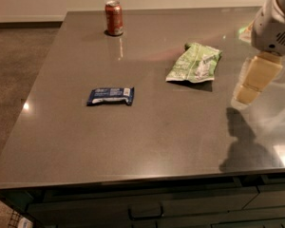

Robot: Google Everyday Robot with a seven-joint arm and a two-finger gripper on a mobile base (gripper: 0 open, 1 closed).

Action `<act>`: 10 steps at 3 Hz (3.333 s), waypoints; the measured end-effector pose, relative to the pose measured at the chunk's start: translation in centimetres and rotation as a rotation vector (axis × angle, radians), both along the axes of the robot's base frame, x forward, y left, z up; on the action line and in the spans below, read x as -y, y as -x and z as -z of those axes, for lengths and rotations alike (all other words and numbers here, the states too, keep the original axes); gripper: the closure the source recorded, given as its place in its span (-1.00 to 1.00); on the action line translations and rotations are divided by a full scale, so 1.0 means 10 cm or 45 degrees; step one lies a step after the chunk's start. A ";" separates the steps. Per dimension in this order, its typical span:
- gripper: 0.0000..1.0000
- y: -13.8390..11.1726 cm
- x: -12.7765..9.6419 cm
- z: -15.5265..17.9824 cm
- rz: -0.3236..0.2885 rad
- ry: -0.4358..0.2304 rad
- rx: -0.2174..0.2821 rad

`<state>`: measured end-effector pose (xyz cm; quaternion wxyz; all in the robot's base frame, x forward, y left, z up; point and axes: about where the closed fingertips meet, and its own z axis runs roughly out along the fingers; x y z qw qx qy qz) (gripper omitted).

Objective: Pick green jalapeno chip bag

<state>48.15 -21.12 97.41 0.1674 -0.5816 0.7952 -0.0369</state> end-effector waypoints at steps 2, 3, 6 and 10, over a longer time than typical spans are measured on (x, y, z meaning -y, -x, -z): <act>-1.00 -0.89 0.10 0.21 0.332 -0.106 0.000; -1.00 -1.31 0.15 0.35 0.530 -0.127 -0.009; -1.00 -2.15 0.22 0.68 1.022 -0.270 -0.049; -1.00 -2.37 0.00 1.31 1.103 -0.351 -0.176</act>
Offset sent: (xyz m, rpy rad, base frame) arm 0.1412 -0.0193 -0.0356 0.1457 0.0130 -0.4657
